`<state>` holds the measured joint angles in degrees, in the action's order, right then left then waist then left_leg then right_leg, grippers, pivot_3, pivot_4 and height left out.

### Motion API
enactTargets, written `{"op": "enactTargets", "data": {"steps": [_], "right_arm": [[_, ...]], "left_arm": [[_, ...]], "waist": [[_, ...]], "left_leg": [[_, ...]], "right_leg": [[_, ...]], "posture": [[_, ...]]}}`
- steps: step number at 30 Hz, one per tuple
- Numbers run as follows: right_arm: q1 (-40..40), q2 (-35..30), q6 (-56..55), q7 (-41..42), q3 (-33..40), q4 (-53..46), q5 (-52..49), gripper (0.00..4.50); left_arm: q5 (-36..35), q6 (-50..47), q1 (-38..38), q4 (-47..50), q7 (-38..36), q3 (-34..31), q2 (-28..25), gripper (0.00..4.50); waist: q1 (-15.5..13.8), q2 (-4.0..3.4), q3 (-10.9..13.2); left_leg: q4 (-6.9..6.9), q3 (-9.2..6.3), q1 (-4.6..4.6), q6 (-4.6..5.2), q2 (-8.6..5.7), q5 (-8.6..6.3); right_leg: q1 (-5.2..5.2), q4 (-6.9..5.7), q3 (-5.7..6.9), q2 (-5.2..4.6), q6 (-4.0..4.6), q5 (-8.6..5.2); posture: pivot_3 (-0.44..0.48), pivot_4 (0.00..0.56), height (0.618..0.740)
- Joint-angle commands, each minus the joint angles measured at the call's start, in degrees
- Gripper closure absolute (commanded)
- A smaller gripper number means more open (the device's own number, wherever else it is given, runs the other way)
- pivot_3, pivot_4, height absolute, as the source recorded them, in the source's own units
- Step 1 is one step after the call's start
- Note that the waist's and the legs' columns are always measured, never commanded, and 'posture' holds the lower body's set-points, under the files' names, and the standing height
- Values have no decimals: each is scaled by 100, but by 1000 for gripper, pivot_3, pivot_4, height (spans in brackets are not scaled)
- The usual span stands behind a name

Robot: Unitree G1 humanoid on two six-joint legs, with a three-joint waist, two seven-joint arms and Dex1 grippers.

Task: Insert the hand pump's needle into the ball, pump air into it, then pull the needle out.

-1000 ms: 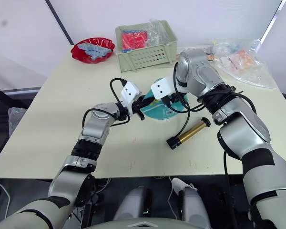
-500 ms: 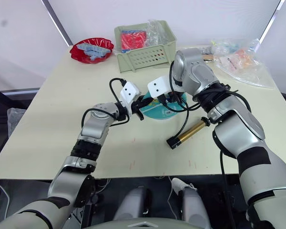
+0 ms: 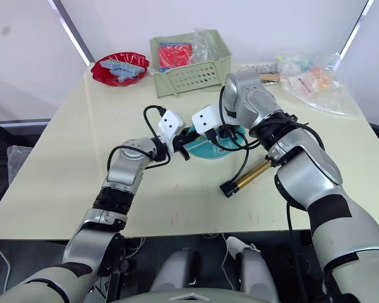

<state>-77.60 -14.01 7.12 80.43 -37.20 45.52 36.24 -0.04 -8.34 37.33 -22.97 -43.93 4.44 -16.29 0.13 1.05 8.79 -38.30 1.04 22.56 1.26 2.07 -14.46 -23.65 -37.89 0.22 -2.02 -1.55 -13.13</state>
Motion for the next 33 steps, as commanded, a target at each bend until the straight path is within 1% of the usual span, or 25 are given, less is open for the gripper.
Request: {"op": "enactTargets", "data": {"steps": [1,12,17,23,28,33], "right_arm": [[103,553,-179,-352,-12,0,-202,4200],[170,785,-143,-715,83,410,-180,4200],[189,878,-102,-842,176,579,-191,4200],[230,902,197,-696,400,634,-320,4200],[353,902,739,-426,620,545,-472,4200],[353,679,781,-422,728,507,-450,4200]], "left_arm": [[-40,-45,-112,102,-293,569,358,4490],[-32,-57,-132,103,-276,541,379,4490],[-16,-63,-110,73,-273,529,401,4490],[3,-46,-99,25,-277,507,398,4490],[12,-40,-81,-7,-283,506,397,4490],[25,-17,-68,-46,-311,502,374,4490]], "waist": [[22,0,-13],[68,11,-52],[80,26,-62],[81,31,-67],[75,32,-69],[70,31,-68]], "left_leg": [[0,0,-4,0,0,0],[5,1,-19,0,1,0],[25,3,-61,0,3,-1],[30,-1,-70,0,4,-1],[30,-8,-70,0,5,-1],[31,-11,-69,-1,5,-1]], "right_leg": [[4,0,0,0,0,0],[14,0,-2,0,1,-1],[41,4,-11,0,7,-6],[46,3,-13,0,9,-8],[46,3,-13,0,11,-8],[46,4,-13,-2,12,-9]], "posture": [[0,150,738],[0,150,738],[0,150,738],[0,150,738],[0,150,738],[0,150,738]]}}
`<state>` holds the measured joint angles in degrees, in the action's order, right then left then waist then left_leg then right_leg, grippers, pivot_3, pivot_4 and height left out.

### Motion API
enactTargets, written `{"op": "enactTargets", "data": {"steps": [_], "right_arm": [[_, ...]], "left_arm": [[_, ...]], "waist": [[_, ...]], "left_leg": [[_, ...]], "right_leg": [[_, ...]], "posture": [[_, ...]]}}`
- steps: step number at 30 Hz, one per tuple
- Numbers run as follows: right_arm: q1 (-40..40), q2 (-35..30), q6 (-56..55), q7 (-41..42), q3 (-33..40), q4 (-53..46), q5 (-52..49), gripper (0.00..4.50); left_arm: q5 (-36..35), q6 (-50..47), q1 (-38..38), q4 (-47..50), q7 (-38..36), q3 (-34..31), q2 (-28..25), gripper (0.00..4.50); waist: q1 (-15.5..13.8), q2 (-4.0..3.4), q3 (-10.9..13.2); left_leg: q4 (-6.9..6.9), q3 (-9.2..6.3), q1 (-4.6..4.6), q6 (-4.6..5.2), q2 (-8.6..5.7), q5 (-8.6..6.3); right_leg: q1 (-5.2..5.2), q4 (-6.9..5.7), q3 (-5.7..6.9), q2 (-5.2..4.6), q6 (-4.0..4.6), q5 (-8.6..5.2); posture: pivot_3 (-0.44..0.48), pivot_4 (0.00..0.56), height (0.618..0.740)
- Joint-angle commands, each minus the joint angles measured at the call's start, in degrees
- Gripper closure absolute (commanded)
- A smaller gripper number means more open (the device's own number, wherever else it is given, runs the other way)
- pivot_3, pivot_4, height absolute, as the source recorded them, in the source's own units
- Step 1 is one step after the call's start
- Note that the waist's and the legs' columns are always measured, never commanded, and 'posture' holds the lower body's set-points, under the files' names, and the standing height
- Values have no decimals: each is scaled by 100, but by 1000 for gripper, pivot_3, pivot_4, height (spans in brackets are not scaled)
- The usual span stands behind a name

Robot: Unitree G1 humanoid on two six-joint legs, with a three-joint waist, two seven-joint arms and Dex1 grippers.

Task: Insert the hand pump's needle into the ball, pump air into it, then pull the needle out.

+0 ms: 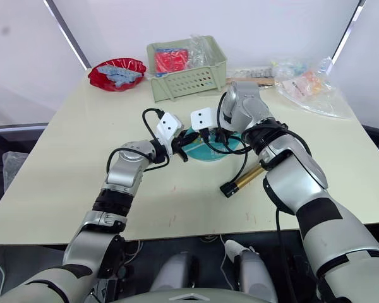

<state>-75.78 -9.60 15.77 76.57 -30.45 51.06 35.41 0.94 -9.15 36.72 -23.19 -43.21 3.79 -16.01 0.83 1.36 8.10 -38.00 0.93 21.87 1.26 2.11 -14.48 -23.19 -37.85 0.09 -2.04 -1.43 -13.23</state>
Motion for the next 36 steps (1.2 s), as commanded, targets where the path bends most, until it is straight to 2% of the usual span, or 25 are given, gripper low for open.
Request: {"op": "enactTargets", "data": {"steps": [1,9,12,14,16,17,19,30,36], "right_arm": [[156,201,-112,-59,64,-32,-358,4200],[82,-406,-243,335,86,-395,-504,4200],[131,-551,-299,393,71,-588,-583,4200],[168,-654,-326,429,62,-712,-627,3184],[204,-776,-332,499,54,-844,-682,2664],[211,-844,-346,510,72,-901,-723,1925],[202,-989,-361,559,131,-996,-825,1213],[349,-1654,-292,817,562,-1507,-1759,1213],[351,-1794,-74,794,526,-1630,-1942,1213]], "left_arm": [[-71,70,-7,-31,-386,566,341,4490],[-43,126,-25,-95,-412,548,285,4490],[-28,149,-22,-125,-418,548,287,4490],[-24,158,-18,-137,-427,550,294,4500],[-22,166,-15,-146,-434,555,299,4500],[-21,171,-13,-153,-437,557,300,4500],[-20,183,-4,-180,-443,556,300,4500],[-35,256,31,-244,-489,580,300,4500],[-30,305,105,-329,-578,606,256,4500]], "waist": [[-2,0,0],[-42,-17,17],[-65,-22,21],[-88,-25,23],[-108,-32,29],[-111,-36,33],[-113,-42,39],[-187,-69,83],[-177,-80,98]], "left_leg": [[0,0,0,0,0,0],[0,2,17,0,-3,0],[0,5,39,0,-6,0],[-5,4,67,0,-6,0],[-7,0,76,0,-8,0],[-7,0,78,0,-10,0],[-7,1,79,0,-13,0],[-8,-11,110,0,-28,0],[-8,-15,110,1,-32,1]], "right_leg": [[0,0,0,0,0,0],[-6,6,6,-9,13,-8],[-22,10,9,-11,-6,3],[-43,10,18,-11,-7,4],[-46,13,23,-11,-7,4],[-47,15,23,-11,-7,4],[-48,16,23,-11,-7,4],[-63,25,34,-22,-11,4],[-63,23,39,-26,-13,3]], "posture": [[0,150,738],[0,150,738],[0,150,738],[0,150,738],[0,150,738],[0,150,738],[0,150,738],[0,150,738],[0,150,738]]}}
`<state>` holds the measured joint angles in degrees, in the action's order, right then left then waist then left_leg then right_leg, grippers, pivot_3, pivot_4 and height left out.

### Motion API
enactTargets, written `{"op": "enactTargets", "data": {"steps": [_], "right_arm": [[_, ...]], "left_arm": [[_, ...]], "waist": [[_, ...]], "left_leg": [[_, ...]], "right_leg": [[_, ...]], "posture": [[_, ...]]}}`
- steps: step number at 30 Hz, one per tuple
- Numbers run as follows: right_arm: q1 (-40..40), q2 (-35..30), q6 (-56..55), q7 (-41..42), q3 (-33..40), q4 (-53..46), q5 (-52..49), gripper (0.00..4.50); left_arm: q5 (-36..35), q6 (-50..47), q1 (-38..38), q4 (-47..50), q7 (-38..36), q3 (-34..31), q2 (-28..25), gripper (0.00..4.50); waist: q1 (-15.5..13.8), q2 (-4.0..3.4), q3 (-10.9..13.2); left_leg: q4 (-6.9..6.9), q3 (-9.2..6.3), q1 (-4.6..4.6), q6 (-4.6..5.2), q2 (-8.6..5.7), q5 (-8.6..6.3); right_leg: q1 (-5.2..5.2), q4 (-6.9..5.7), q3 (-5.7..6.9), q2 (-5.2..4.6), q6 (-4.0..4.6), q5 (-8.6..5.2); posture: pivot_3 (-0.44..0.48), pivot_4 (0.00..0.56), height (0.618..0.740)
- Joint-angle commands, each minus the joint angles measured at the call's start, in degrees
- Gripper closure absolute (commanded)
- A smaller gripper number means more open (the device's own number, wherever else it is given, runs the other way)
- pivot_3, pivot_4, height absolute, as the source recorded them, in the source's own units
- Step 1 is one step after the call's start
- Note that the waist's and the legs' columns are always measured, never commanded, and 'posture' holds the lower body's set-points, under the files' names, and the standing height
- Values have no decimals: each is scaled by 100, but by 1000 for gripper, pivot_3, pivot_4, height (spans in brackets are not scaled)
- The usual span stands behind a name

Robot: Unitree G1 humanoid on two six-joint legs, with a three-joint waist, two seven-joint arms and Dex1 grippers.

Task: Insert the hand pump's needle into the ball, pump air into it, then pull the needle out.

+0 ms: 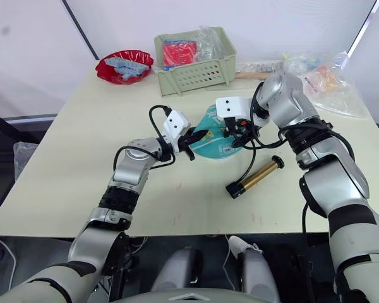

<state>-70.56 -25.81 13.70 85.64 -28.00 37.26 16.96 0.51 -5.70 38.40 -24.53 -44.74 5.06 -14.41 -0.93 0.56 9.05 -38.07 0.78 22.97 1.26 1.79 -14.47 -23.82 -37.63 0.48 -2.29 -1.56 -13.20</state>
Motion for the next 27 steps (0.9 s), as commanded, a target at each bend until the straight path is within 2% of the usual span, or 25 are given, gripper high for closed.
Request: {"op": "enactTargets", "data": {"steps": [1,22,24,25,27], "right_arm": [[-173,-180,159,-115,266,-265,-110,1213],[-87,-69,653,-221,140,-323,-264,1213],[-94,-60,674,-229,140,-320,-274,1602],[-98,-58,680,-238,139,-316,-279,1942],[-106,-59,689,-261,126,-307,-281,2902]], "left_arm": [[15,-36,-54,-204,-432,482,98,4500],[27,-75,-91,-141,-414,488,104,4500],[27,-72,-91,-143,-412,488,106,4500],[26,-71,-90,-147,-410,488,109,4500],[25,-72,-88,-151,-411,486,114,4500]], "waist": [[-1,0,3],[2,0,7],[2,0,7],[-1,0,7],[-1,0,7]], "left_leg": [[0,0,1,0,0,0],[-1,0,0,0,-1,0],[-1,0,0,0,-1,0],[-1,0,0,0,-1,0],[-1,0,0,0,-1,0]], "right_leg": [[0,0,0,0,0,0],[0,-2,0,0,-2,0],[0,-2,0,0,-2,0],[0,-2,0,0,-2,0],[1,-2,0,0,-2,0]], "posture": [[0,150,738],[0,150,738],[0,150,738],[0,150,738],[0,150,738]]}}
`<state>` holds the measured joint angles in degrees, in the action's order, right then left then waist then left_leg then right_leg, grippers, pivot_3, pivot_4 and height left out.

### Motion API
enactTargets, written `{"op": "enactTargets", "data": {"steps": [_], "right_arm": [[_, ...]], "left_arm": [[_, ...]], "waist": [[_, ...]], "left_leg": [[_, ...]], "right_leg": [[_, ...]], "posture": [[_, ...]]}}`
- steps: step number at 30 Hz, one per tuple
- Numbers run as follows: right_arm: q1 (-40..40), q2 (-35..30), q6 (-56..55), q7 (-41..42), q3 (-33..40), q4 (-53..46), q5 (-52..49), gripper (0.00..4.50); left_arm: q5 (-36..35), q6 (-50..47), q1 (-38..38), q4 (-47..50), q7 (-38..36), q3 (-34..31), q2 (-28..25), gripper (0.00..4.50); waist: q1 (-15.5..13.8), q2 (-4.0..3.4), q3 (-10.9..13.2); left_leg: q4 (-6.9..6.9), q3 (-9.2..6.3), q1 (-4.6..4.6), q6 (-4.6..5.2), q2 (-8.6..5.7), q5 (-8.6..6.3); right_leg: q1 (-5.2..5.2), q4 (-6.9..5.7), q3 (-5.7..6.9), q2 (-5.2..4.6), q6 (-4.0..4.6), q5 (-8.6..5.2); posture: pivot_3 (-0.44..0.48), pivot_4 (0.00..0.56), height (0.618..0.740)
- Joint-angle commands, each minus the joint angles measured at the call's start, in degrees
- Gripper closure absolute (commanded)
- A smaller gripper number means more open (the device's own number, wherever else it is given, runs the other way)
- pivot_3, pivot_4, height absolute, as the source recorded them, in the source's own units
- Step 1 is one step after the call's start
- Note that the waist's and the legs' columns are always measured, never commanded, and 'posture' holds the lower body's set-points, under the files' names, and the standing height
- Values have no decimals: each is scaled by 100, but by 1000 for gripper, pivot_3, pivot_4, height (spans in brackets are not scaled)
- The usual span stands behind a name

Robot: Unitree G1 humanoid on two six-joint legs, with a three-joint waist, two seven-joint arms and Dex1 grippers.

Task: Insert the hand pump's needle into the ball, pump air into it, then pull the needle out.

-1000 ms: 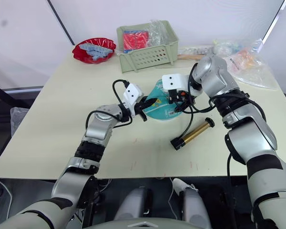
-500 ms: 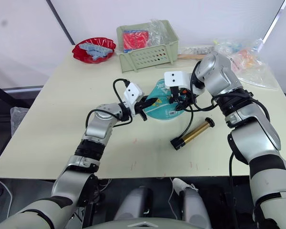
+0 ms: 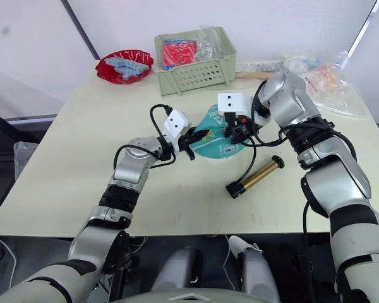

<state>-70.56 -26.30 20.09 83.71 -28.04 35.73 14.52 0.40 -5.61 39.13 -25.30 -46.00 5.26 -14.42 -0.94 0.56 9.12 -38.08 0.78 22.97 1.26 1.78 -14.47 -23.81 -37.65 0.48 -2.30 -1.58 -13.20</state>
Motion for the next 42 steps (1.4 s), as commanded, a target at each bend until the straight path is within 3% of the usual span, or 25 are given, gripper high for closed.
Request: {"op": "enactTargets", "data": {"steps": [1,2,4,21,42], "right_arm": [[-109,-9,57,-86,122,-149,-36,3294],[-115,-6,66,-103,116,-138,-34,3862],[-121,7,92,-148,112,-117,-27,4466],[85,-60,86,-94,-272,-501,277,4465],[353,599,71,-1111,-732,603,1112,4465]], "left_arm": [[35,-80,-161,-75,-286,464,117,4500],[34,-80,-157,-81,-285,462,118,4500],[32,-78,-151,-94,-280,461,118,4500],[31,-68,-131,-154,-234,419,88,4500],[-316,-564,-125,-77,-164,154,236,4500]], "waist": [[0,0,0],[-1,0,0],[0,0,0],[4,0,0],[86,31,-53]], "left_leg": [[0,0,0,0,0,0],[0,0,0,0,0,0],[0,0,1,0,0,0],[0,0,-1,0,0,0],[-14,0,-41,0,3,0]], "right_leg": [[0,0,0,0,0,0],[0,1,0,0,0,0],[0,1,0,0,0,0],[0,-1,0,0,0,0],[28,-21,-4,4,1,-1]], "posture": [[0,150,738],[0,150,738],[0,150,738],[0,150,738],[0,150,738]]}}
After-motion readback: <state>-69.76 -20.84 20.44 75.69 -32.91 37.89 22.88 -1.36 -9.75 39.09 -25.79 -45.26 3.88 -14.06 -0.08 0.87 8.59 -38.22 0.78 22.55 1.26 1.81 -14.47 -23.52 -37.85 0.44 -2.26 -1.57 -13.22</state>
